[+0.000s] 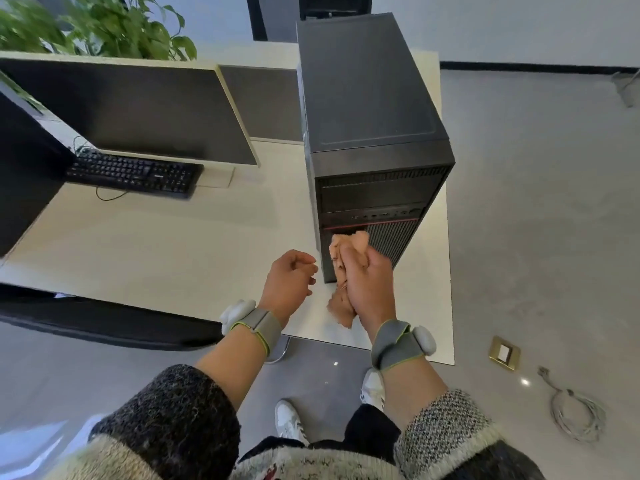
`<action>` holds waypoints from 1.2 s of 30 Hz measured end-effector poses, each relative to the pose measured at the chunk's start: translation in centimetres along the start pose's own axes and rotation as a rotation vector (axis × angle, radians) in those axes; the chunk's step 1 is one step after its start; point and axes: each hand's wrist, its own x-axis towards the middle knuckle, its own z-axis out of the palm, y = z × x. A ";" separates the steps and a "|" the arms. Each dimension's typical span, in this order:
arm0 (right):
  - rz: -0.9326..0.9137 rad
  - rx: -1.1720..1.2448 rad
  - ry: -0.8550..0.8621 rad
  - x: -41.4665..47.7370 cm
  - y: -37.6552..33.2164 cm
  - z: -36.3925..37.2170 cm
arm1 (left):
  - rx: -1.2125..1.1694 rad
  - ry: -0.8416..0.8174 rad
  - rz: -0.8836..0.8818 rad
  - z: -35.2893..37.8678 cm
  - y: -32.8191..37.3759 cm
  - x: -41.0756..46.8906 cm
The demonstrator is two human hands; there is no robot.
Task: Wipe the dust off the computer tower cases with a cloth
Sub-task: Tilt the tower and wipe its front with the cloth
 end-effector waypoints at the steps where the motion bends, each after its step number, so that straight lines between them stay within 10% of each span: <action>1: -0.004 0.007 0.006 0.4 -0.1 -0.5 | 0.001 0.025 -0.006 0.6 0.0 0.0; 17: 0.289 0.087 -0.252 2.7 3.8 -3.9 | -0.021 0.151 -0.088 5.4 -0.6 -1.9; 36: 0.131 0.058 -0.116 2.9 0.5 -6.1 | 0.132 -0.061 -0.104 7.3 0.0 -0.1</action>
